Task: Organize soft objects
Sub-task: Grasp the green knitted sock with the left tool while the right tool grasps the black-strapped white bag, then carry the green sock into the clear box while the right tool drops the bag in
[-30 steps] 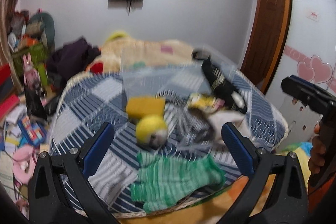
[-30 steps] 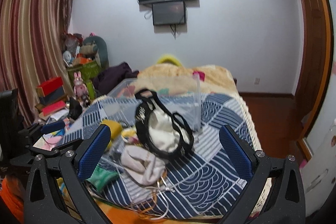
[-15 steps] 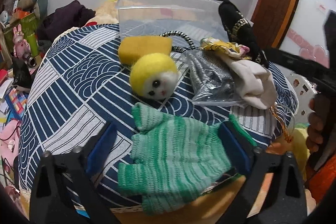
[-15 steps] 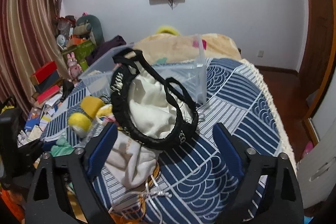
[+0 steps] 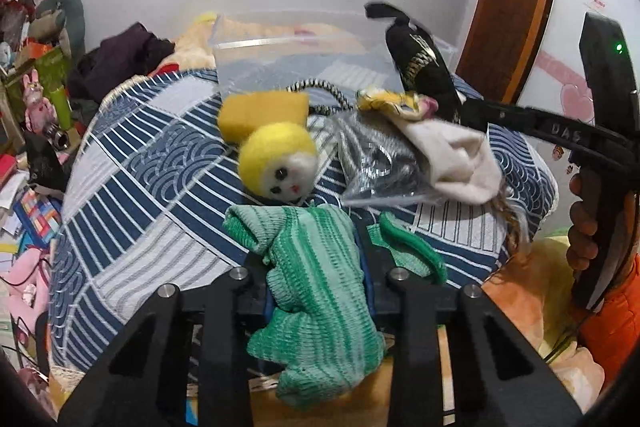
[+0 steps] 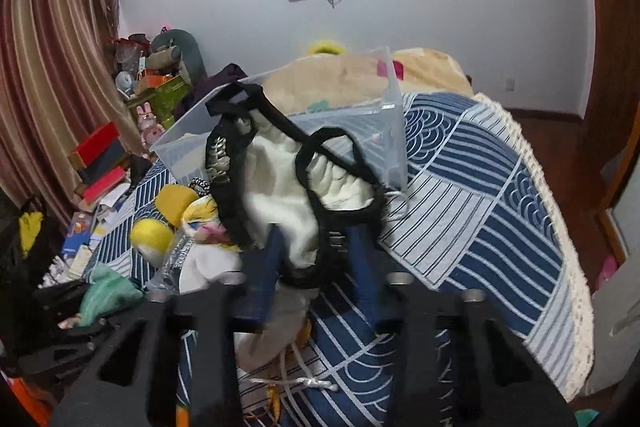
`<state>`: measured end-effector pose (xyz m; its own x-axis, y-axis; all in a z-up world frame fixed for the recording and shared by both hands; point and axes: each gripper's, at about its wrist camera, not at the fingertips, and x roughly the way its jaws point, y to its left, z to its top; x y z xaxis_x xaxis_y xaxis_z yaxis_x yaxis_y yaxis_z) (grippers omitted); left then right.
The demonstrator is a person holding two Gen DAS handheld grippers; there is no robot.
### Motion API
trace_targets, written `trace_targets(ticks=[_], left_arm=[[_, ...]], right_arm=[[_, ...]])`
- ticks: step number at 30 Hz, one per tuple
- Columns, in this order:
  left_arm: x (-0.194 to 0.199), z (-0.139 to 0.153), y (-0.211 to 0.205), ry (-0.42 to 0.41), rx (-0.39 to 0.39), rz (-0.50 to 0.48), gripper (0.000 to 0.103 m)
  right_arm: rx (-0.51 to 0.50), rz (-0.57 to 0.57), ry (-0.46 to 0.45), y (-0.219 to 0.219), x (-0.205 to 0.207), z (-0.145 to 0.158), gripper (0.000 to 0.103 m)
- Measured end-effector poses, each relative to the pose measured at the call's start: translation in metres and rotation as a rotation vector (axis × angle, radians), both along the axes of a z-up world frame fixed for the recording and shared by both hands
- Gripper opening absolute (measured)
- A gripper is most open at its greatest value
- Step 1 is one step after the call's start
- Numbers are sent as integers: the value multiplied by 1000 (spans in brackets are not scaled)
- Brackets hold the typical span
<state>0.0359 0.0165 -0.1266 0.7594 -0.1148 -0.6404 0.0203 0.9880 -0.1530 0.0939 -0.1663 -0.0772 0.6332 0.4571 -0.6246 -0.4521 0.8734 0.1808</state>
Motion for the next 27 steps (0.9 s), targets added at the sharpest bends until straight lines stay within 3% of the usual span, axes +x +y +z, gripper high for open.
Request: trace_targets(ticks=[5,15,21,27], left_arm=[[-12,20,7,-62,8,17,28],[-16,71,22,-218,15,66,28],[2,101,31,-302,21,59,28],[34,121,38,-330,58,56,28]], right_arm=[[-3,-10,-43,-3,-3,6,13],[11,-46,-198,-9,-15,47,12],[3,-38,-270,-1,-13,68,11],[17,-29,-360,11,-2,98,11]])
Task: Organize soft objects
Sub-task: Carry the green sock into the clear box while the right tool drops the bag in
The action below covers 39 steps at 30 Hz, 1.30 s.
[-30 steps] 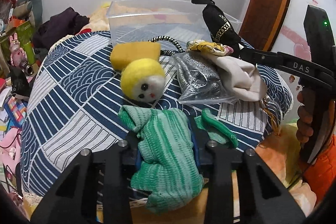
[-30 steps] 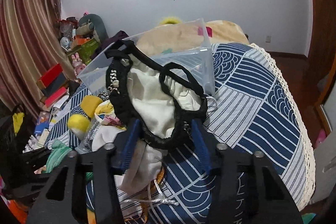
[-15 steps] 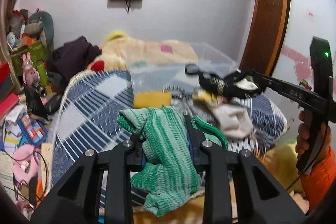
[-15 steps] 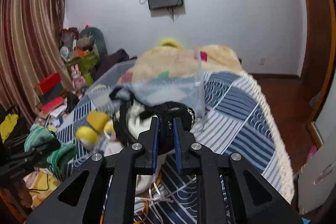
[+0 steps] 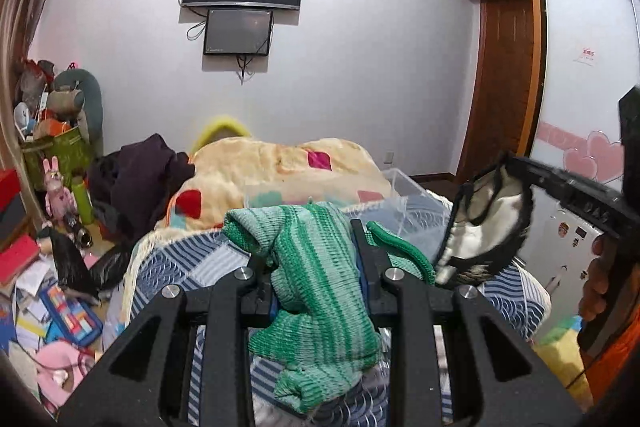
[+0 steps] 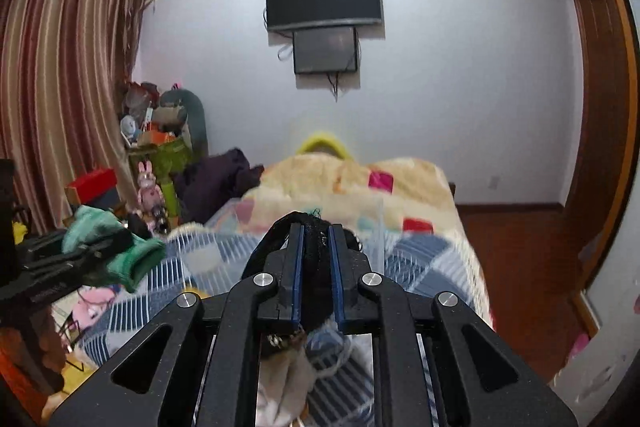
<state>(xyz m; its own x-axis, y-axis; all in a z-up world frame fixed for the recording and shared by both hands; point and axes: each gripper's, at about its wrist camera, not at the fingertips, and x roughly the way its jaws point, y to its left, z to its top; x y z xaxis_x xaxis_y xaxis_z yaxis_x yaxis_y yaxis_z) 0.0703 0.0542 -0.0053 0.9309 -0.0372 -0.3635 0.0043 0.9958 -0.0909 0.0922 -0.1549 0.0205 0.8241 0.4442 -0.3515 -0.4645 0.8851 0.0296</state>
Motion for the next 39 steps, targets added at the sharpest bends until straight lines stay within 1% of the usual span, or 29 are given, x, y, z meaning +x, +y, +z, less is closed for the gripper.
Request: trace_targets(ticks=[5,8,10,13,18,20,23,25,26,29,30,31,32,33,34,37,39], left_arm=[[27,6,4,-1,10,6,28],[45,7,7,16,5,0,28],[59,7,8,34,7,-2,28],[79,1,7,66,17,-3,28],[115,-21,6,154,36,-1,28],[131,-35,3,206,41,-10,28],[147,-49,-1,261,47,-34,28],[155,-57,-4,290,49,-48,28],[159,-60,-6,306,47,-56,28],[164,-65,-7,334,29,-67,29],[164,-65,-6,339,14,-76,31],[164,-65,-5,342,0,-83,37],[165,-64,-5,344,-7,-84,40],[164,-63,-4,343,-12,-82,46],[162,-61,-4,337,-14,-81,50],[155,-54,-2,322,-10,-87,54],[148,-47,-1,308,-13,-87,59]], right_arm=[[4,2,-68,13,12,20,10],[2,-1,-95,23,21,27,10],[-9,-7,-103,29,28,27,10],[-28,-20,-94,38,40,18,10],[-97,-32,-24,54,64,-12,10],[-138,-33,11,59,71,-29,10],[-175,-28,68,58,78,-46,10],[-184,-21,105,54,86,-49,10],[-193,-15,132,54,87,-55,10],[-218,-9,176,48,90,-60,10],[-225,1,194,48,91,-61,10],[-233,10,213,48,91,-63,11],[-239,13,226,48,94,-64,11],[-245,17,241,47,94,-66,11],[-251,20,251,46,93,-67,11],[-272,34,281,45,92,-69,13],[-275,44,297,43,91,-70,18]])
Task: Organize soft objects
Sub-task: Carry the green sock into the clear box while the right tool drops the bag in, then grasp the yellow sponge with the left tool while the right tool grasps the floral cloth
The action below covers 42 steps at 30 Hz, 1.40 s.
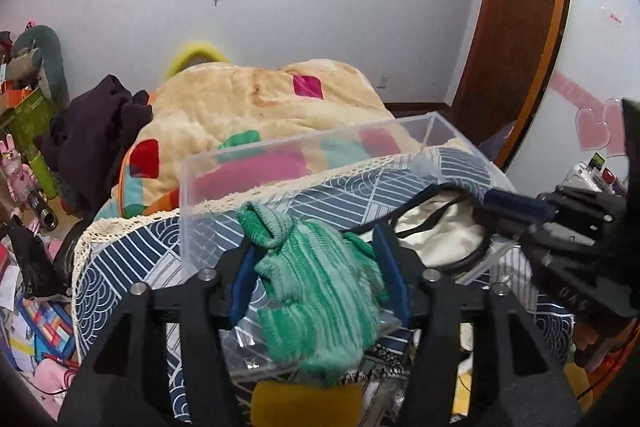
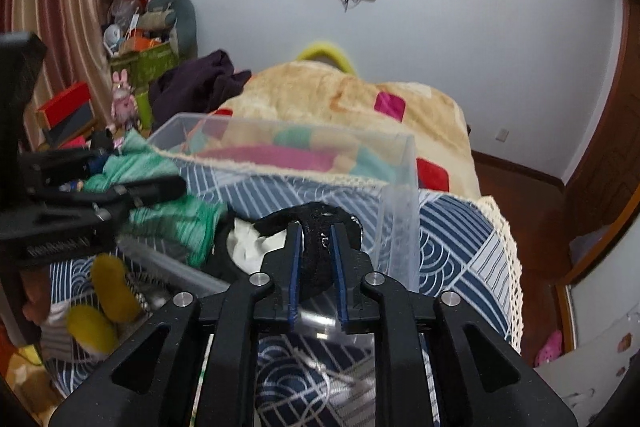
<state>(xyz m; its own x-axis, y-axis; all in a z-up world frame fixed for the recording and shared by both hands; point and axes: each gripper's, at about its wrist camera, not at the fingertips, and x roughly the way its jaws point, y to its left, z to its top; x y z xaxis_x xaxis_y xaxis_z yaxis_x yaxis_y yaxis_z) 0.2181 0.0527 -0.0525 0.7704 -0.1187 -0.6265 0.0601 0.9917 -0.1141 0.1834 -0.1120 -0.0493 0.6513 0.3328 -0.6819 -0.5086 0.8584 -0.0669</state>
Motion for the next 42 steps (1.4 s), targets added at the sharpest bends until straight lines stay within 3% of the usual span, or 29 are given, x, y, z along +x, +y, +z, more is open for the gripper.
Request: trace_targets(ticks=[5,10,12,20,26,36,40,42], left_arm=[[-21,21,2,-51,-7,0,74],[-46,39,1,-95,-5,10,94],[-56,43,0,-112,0,19,99],[-93,29,-3,-105,48,33,101],[-104,-4,2,-26,53,42,101],[-91,-59,12,104,0,68,101],[-86,-66,10,108,-12,63,100],[-83,-68,9,109,-23,51,92]], right_arm=[[17,6,-29,-6,-12,12,53],[68,13,-91,-14,-32,32,72],[97,13,-116,-17,-39,38,86],[155,39,-98,-18,-59,34,96],[143,62,-30,-4,-66,7,96],[150,86,90,10,-63,-31,95],[160,92,121,13,-61,-36,76],[164,91,141,12,-58,-39,68]])
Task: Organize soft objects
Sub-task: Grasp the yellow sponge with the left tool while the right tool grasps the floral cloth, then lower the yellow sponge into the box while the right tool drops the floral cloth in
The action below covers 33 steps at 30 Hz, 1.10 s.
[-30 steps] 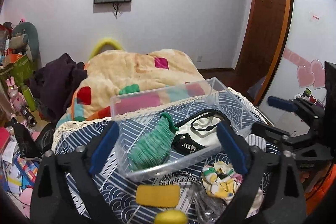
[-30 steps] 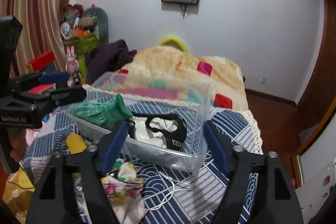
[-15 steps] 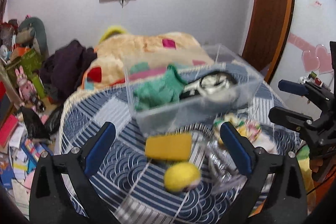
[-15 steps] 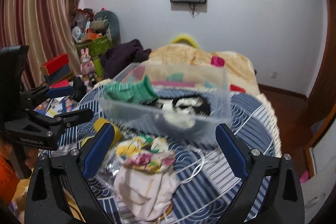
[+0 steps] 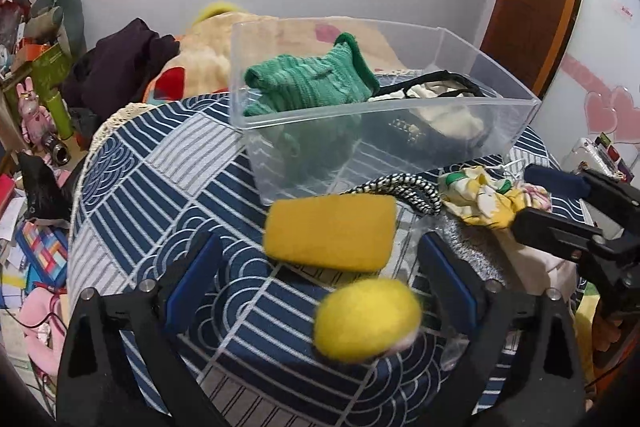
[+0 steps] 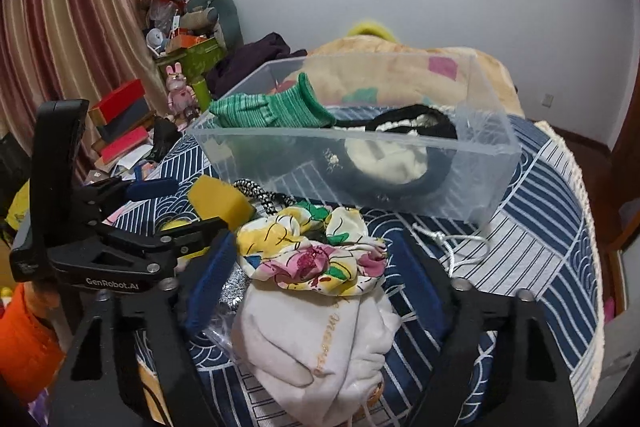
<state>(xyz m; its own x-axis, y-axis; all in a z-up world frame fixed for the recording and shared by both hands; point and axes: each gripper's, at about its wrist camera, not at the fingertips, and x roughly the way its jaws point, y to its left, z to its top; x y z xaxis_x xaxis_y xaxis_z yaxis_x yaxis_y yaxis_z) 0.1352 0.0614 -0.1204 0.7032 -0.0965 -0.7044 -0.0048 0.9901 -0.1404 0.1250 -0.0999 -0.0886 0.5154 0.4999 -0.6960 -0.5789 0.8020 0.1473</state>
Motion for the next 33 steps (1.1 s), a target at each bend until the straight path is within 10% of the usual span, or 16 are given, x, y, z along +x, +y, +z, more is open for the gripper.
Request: trace_targets(ticks=[6,11,33], left_arm=[[4,-5,-3,21,-35,-19,65],[-5,1,-1,-7,-35,-20,62],[-21,99,-5,-254,-1,-34,62]], right_arm=[[13,-11,7,-4,-3,0,39],[19,-29,-15,-12,-7,5,25],[129,-120,-251,-45,-15,81,20]])
